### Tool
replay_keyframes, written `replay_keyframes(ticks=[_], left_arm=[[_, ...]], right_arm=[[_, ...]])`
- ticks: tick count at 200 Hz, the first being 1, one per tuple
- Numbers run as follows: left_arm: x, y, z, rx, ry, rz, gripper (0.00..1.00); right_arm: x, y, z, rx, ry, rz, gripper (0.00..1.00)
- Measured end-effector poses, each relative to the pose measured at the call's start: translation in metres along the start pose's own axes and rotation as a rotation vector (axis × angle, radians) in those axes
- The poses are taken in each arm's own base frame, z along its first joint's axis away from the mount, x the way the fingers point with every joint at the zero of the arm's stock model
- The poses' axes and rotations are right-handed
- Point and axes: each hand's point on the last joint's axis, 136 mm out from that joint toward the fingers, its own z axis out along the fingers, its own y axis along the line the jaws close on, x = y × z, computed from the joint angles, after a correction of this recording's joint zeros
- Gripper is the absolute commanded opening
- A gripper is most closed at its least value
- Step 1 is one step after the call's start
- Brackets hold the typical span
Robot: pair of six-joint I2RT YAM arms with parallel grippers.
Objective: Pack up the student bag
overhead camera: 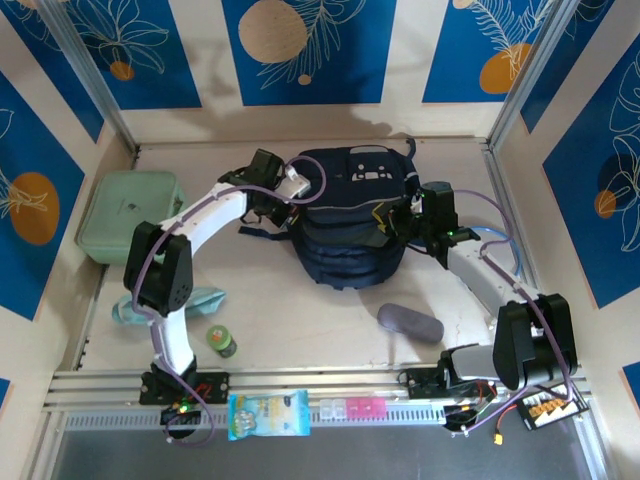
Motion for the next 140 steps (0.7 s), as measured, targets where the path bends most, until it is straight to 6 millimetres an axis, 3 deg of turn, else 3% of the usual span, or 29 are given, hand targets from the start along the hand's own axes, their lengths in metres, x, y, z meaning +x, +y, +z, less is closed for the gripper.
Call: replay_keyframes(ticks=[41, 90, 115, 129, 140], left_arm=[[-0.002, 0.003, 0.008, 0.02, 0.019, 0.149, 0.01], [-0.014, 0.023, 0.018, -0.04, 0.025, 0.202, 0.09], [-0.015, 0.027, 0.019, -0.058, 0.026, 0.191, 0.28], [-0.016, 0.035, 0.017, -0.105, 0.015, 0.145, 0.48], [-0.012, 0.04, 0.012, -0.152, 0.001, 0.081, 0.57]], right_arm=[[0.005, -0.005, -0.002, 0.009, 0.042, -0.021, 0.15], [0.007, -0.008, -0.003, 0.018, 0.062, -0.032, 0.15], [0.008, -0.008, -0.003, 0.014, 0.066, -0.037, 0.18], [0.01, -0.006, -0.002, 0.007, 0.075, -0.046, 0.19], [0.016, -0.006, 0.0, 0.003, 0.087, -0.059, 0.2]])
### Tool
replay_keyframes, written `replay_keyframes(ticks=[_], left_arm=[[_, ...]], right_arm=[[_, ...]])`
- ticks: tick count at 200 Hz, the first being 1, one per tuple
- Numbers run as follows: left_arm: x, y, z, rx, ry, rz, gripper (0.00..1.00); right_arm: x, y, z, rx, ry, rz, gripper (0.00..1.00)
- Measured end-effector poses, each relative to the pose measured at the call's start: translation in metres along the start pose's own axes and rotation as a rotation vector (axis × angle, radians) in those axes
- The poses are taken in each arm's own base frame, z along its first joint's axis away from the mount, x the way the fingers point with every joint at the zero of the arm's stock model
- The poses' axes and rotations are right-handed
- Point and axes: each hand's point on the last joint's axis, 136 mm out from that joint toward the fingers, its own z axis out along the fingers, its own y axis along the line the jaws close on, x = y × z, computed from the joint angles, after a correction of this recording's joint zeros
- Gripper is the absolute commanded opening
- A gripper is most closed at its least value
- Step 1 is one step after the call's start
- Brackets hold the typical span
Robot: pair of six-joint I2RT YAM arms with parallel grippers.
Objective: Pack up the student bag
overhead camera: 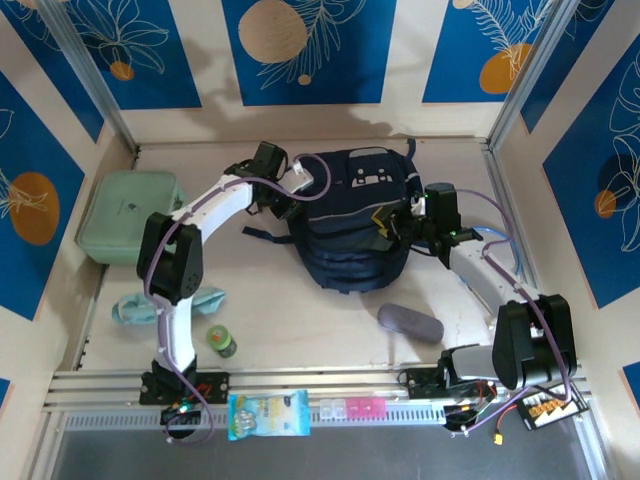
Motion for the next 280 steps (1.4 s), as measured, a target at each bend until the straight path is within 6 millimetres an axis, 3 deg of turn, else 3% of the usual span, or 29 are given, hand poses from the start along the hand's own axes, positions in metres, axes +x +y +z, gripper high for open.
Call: replay_keyframes(ticks=[18, 51, 72, 81, 102, 114, 131, 154, 178, 217, 249, 280], left_arm=[[0.01, 0.005, -0.019, -0.075, -0.037, -0.115, 0.7], [0.029, 0.014, -0.076, -0.23, -0.123, -0.336, 0.77], [0.045, 0.023, -0.098, -0.326, -0.148, -0.513, 0.83], [0.056, 0.022, -0.101, -0.345, -0.146, -0.585, 0.86], [0.09, 0.011, -0.103, -0.365, -0.12, -0.707, 0.91], [0.11, 0.005, -0.107, -0.38, -0.108, -0.764, 0.91], [0.128, -0.001, -0.119, -0.401, -0.121, -0.82, 0.92], [0.136, -0.003, -0.139, -0.418, -0.18, -0.889, 0.92], [0.144, -0.004, -0.152, -0.425, -0.218, -0.956, 0.93], [0.179, -0.01, -0.149, -0.434, -0.16, -1.06, 0.94], [0.205, -0.02, -0.148, -0.434, -0.122, -1.136, 0.94], [0.234, -0.032, -0.151, -0.458, -0.058, -1.21, 0.94]], right_arm=[[0.01, 0.001, 0.006, 0.003, 0.025, -0.022, 0.2], [0.023, -0.004, 0.024, 0.03, 0.069, -0.045, 0.19], [0.035, -0.002, 0.043, 0.054, 0.112, -0.081, 0.22], [0.039, -0.001, 0.05, 0.063, 0.125, -0.101, 0.27], [0.048, -0.002, 0.058, 0.084, 0.143, -0.137, 0.56], [0.051, -0.007, 0.057, 0.108, 0.146, -0.164, 0.67], [0.05, -0.012, 0.05, 0.147, 0.119, -0.183, 0.8], [0.046, -0.001, 0.023, 0.149, 0.045, -0.259, 0.89], [0.042, 0.015, -0.011, 0.137, -0.055, -0.334, 0.9], [0.033, 0.02, -0.053, 0.167, -0.193, -0.42, 0.89], [0.026, 0.02, -0.061, 0.189, -0.246, -0.459, 0.87], [0.026, 0.015, -0.048, 0.215, -0.234, -0.466, 0.86]])
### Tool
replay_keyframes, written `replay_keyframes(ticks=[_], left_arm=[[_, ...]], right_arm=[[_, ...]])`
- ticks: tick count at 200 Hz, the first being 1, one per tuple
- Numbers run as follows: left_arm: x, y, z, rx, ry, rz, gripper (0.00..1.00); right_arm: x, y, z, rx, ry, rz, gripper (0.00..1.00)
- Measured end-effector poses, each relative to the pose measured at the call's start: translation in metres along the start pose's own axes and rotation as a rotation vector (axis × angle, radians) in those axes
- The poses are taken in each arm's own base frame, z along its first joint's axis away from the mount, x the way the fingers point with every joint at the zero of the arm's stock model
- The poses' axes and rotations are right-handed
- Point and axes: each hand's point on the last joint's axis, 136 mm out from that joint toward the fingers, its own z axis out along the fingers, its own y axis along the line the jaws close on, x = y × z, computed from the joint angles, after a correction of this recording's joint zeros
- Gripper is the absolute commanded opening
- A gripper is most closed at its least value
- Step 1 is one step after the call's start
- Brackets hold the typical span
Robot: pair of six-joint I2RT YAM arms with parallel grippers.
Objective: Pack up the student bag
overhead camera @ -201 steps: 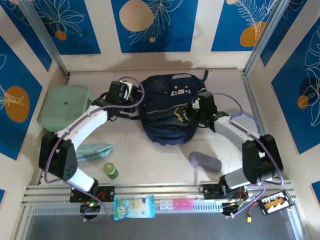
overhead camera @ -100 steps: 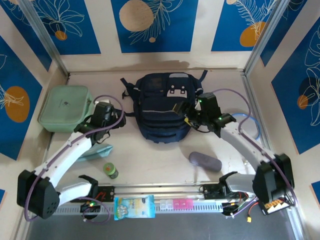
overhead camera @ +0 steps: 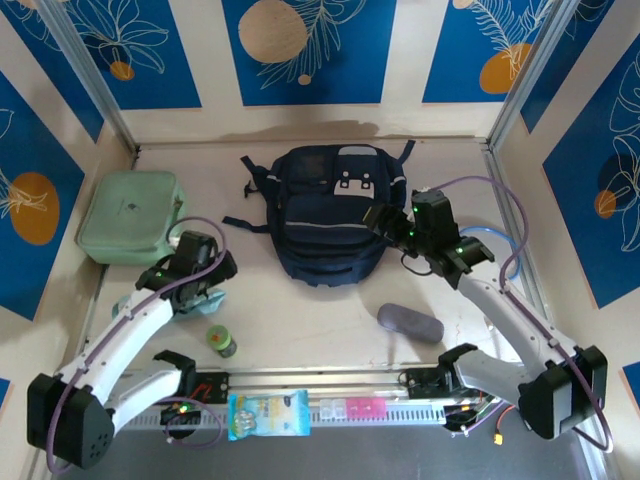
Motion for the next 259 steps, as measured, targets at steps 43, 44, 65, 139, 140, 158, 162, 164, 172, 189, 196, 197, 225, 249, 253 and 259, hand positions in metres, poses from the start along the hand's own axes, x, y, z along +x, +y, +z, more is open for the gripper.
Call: replay_keyframes(ticks=[43, 44, 65, 139, 140, 158, 162, 164, 172, 189, 196, 197, 225, 249, 253, 259], left_arm=[[0.011, 0.048, -0.004, -0.165, 0.051, -0.157, 0.94], [0.011, 0.049, -0.004, -0.17, 0.052, -0.162, 0.94], [0.016, 0.067, -0.001, -0.219, 0.062, -0.255, 0.91], [0.047, 0.098, 0.034, -0.216, 0.063, -0.563, 0.85], [0.047, 0.098, 0.034, -0.215, 0.062, -0.565, 0.85], [0.042, 0.093, 0.038, -0.183, 0.044, -0.602, 0.86], [0.041, 0.092, 0.038, -0.179, 0.04, -0.606, 0.86], [0.04, 0.092, 0.038, -0.177, 0.038, -0.609, 0.86], [0.039, 0.092, 0.039, -0.177, 0.037, -0.613, 0.89], [0.038, 0.092, 0.037, -0.188, 0.045, -0.619, 0.9], [0.037, 0.091, 0.036, -0.192, 0.05, -0.617, 0.9], [0.036, 0.09, 0.035, -0.191, 0.049, -0.617, 0.9], [0.02, 0.083, 0.021, -0.189, 0.049, -0.603, 0.9], [0.013, 0.079, 0.009, -0.182, 0.054, -0.621, 0.91], [0.014, 0.079, 0.009, -0.182, 0.058, -0.623, 0.91], [0.016, 0.079, 0.008, -0.188, 0.066, -0.63, 0.91]], right_arm=[[0.019, 0.001, 0.03, 0.023, 0.072, -0.025, 0.86], [0.019, 0.001, 0.031, 0.024, 0.073, -0.025, 0.86], [0.024, -0.002, 0.038, 0.041, 0.096, -0.026, 0.87], [0.016, 0.005, 0.037, 0.02, 0.074, -0.025, 0.86], [0.016, 0.005, 0.037, 0.02, 0.074, -0.025, 0.86], [0.014, 0.004, 0.037, 0.02, 0.071, -0.021, 0.86], [0.013, 0.004, 0.037, 0.021, 0.07, -0.02, 0.86], [0.013, 0.004, 0.038, 0.021, 0.07, -0.019, 0.86], [0.013, 0.004, 0.038, 0.022, 0.07, -0.019, 0.86], [0.013, 0.002, 0.041, 0.027, 0.074, -0.017, 0.86], [0.014, 0.002, 0.042, 0.028, 0.075, -0.018, 0.86], [0.014, 0.002, 0.042, 0.029, 0.075, -0.017, 0.86], [0.015, 0.002, 0.044, 0.025, 0.083, -0.016, 0.86], [0.015, 0.004, 0.046, 0.018, 0.086, -0.016, 0.86], [0.015, 0.004, 0.047, 0.018, 0.086, -0.016, 0.86], [0.015, 0.004, 0.047, 0.016, 0.088, -0.014, 0.86]])
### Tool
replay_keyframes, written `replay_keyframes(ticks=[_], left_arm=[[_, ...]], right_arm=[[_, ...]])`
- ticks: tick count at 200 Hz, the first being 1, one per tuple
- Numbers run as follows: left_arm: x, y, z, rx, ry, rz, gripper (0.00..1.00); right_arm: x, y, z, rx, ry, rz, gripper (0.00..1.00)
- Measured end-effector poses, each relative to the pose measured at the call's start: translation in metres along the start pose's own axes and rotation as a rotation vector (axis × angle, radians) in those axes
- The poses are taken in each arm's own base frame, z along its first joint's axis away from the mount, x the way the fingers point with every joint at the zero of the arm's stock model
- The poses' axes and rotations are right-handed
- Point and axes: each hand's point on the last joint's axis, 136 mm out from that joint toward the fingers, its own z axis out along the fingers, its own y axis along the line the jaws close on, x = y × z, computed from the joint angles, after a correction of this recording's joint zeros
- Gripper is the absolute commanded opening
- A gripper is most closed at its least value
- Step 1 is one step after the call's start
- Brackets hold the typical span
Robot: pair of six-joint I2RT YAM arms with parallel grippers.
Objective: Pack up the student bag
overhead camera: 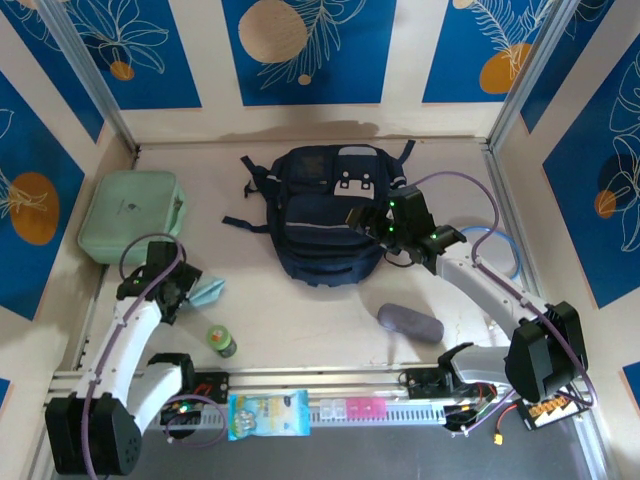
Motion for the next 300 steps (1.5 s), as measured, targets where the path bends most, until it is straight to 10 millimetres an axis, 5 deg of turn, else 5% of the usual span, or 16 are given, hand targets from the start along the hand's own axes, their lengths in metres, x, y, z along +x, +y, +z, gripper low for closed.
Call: replay_keyframes(ticks=[72, 156, 170, 203, 223, 262, 300], left_arm=[[0.013, 0.021, 0.016, -0.079, 0.032, -0.088, 0.9], [-0.008, 0.006, 0.041, -0.083, -0.045, -0.122, 0.08], [-0.01, 0.005, 0.04, -0.085, -0.055, -0.131, 0.0], [-0.019, -0.002, 0.024, -0.06, -0.08, -0.119, 0.0], [-0.028, -0.019, 0.002, -0.006, -0.095, -0.075, 0.0], [-0.037, -0.081, -0.048, 0.223, -0.078, 0.083, 0.0], [-0.001, -0.149, -0.074, 0.525, 0.051, 0.287, 0.0]], right_arm=[[0.0, 0.002, 0.003, -0.002, 0.007, 0.005, 0.86], [-0.002, 0.001, 0.002, -0.002, 0.002, 0.008, 0.86], [-0.003, 0.001, 0.002, -0.001, 0.001, 0.01, 0.86], [-0.005, 0.0, 0.002, -0.001, -0.003, 0.012, 0.86], [-0.007, 0.002, 0.001, -0.006, -0.007, 0.012, 0.86], [-0.013, 0.015, -0.002, -0.041, -0.012, 0.007, 0.86], [-0.012, 0.037, 0.006, -0.144, 0.041, -0.025, 0.86]])
